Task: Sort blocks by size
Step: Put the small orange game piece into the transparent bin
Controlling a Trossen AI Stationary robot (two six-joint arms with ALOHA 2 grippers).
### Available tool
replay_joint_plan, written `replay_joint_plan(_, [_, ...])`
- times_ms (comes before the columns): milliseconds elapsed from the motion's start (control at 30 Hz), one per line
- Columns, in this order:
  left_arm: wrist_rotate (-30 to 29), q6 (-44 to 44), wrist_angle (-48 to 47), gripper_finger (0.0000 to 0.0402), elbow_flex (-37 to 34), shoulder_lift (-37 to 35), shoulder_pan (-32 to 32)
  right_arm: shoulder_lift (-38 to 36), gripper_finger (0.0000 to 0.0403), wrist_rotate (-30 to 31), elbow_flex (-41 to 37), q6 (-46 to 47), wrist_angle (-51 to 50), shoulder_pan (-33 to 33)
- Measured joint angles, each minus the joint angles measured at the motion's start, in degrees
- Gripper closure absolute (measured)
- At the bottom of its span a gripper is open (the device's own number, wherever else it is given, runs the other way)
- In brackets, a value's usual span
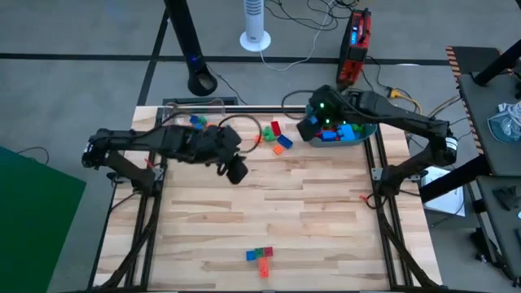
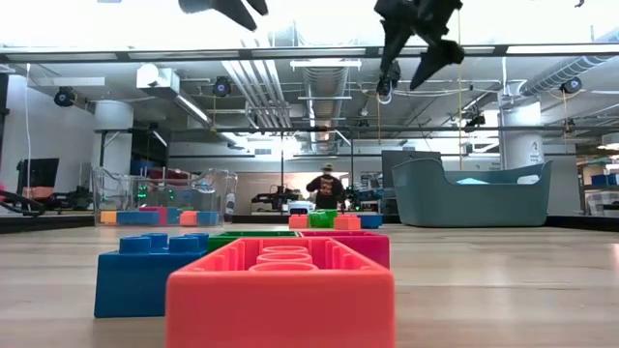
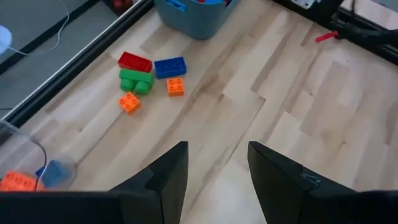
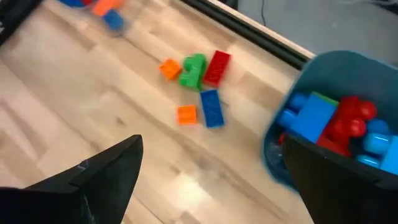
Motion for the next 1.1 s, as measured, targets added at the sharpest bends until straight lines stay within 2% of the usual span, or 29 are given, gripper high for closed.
replay_joint_plan(267, [8.99,5.78,1.08,0.0248,0.0,5.98,9.72,-4.37,0.003,5.25,0.0,2.9,-0.05,4.67])
replay_joint_plan(367, [11.29,8.98,1.02,0.0248,0.0,9.14,12.89,-6.61,0.003,6.35,0.0,2.84,-0.03,5.15])
replay_joint_plan(533, [19.62,11.86,1.27,0.0248,0.0,15.12,19.22,-9.65,0.003,7.12,0.0,2.67,-0.04,5.13])
replay_joint_plan(633, [22.61,11.83,1.38,0.0248,0.0,18.7,22.32,-10.59,0.003,8.45,0.0,3.29,-0.02,5.14])
replay_joint_plan(900, [23.23,9.33,1.72,0.0248,0.97,26.18,25.94,-10.34,0.003,9.45,-0.02,2.5,-0.1,5.81])
replay_joint_plan(1100, [20.42,9.53,2.09,0.0248,10.37,31.85,26.78,-8.5,0.003,11.88,-0.02,0.02,0.0,5.82])
